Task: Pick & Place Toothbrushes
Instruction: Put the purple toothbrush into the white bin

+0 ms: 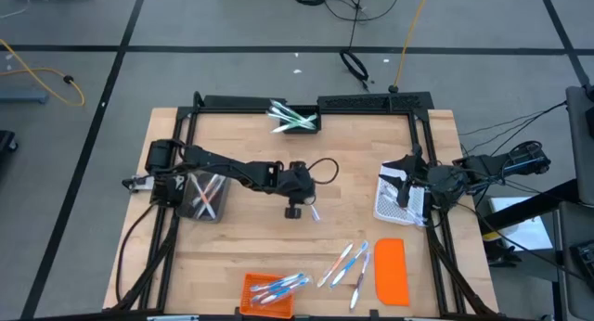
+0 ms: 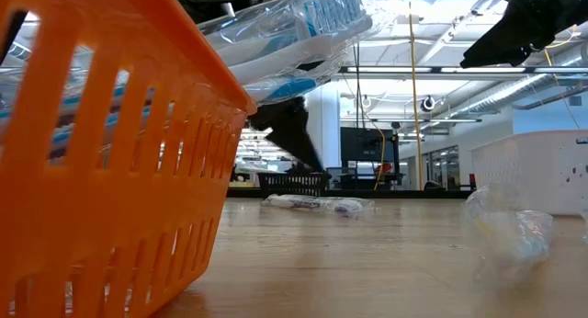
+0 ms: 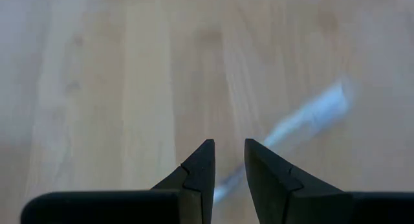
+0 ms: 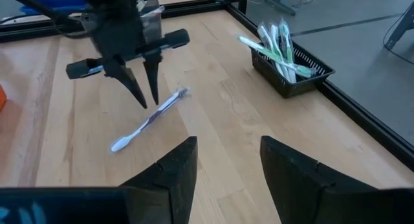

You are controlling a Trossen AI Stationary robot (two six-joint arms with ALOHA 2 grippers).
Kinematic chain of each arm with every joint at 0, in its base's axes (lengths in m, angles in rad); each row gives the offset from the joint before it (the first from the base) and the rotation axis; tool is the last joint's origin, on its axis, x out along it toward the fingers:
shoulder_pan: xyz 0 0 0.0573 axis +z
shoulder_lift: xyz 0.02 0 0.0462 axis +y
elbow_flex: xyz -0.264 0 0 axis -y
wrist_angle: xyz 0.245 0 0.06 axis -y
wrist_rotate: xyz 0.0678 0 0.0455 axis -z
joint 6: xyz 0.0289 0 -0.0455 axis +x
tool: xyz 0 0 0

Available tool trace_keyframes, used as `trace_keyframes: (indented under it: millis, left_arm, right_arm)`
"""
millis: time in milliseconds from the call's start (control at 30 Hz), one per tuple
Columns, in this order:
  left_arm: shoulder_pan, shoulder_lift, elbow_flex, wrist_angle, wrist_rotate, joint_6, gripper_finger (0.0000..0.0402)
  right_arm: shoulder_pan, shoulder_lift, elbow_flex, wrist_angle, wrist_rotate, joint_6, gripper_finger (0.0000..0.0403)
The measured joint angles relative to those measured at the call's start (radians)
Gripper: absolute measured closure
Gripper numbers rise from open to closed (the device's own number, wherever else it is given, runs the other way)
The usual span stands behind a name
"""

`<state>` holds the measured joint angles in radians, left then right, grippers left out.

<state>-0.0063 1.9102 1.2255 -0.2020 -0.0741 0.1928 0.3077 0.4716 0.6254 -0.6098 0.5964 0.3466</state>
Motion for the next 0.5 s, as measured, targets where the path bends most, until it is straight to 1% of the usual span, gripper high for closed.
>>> trace_keyframes:
  millis: [67,200,367,433,500]
  left_arm:
    - [-0.004,-0.001,0.001,0.047,-0.004,-0.072,0.0315]
    - [-0.004,-0.001,0.001,0.064,-0.005,-0.180,0.0316]
    - [-0.001,-0.002,0.001,0.086,-0.089,-0.348,0.0316]
    - [-0.002,-0.002,0.001,0.094,-0.093,-0.391,0.0316]
    - [0.000,-0.002,0.001,0.099,-0.090,-0.393,0.0316]
  right_arm:
    - [0.000,0.001,0.000,0.000,0.000,0.000,0.0242]
    - [0.000,0.001,0.000,0.000,0.000,0.000,0.0243]
    - [0.000,0.003,0.000,0.000,0.000,0.000,0.0243]
    - [0.000,0.004,0.000,0.000,0.000,0.000,0.0243]
    - [0.000,0.005,0.000,0.000,0.000,0.000,0.0243]
